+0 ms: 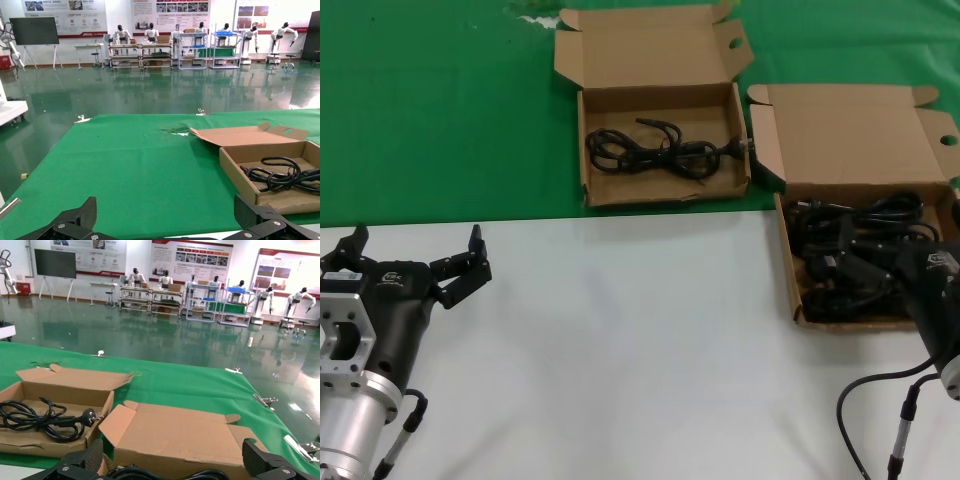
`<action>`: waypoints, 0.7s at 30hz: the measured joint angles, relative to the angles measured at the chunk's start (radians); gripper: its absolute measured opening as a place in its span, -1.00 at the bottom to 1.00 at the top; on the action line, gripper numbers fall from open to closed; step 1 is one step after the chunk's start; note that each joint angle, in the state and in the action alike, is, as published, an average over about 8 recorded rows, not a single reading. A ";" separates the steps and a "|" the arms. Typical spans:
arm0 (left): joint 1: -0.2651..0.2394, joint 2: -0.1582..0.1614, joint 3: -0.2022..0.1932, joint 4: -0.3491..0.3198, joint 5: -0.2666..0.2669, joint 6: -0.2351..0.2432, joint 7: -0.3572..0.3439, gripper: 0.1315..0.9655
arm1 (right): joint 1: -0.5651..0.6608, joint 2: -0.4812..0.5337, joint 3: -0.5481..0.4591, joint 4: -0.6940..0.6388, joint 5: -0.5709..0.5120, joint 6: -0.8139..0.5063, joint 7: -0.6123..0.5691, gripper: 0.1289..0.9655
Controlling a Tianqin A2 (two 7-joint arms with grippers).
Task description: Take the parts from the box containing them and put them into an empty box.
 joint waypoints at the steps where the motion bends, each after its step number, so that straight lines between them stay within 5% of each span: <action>1: 0.000 0.000 0.000 0.000 0.000 0.000 0.000 1.00 | 0.000 0.000 0.000 0.000 0.000 0.000 0.000 1.00; 21: 0.000 0.000 0.000 0.000 0.000 0.000 0.000 1.00 | 0.000 0.000 0.000 0.000 0.000 0.000 0.000 1.00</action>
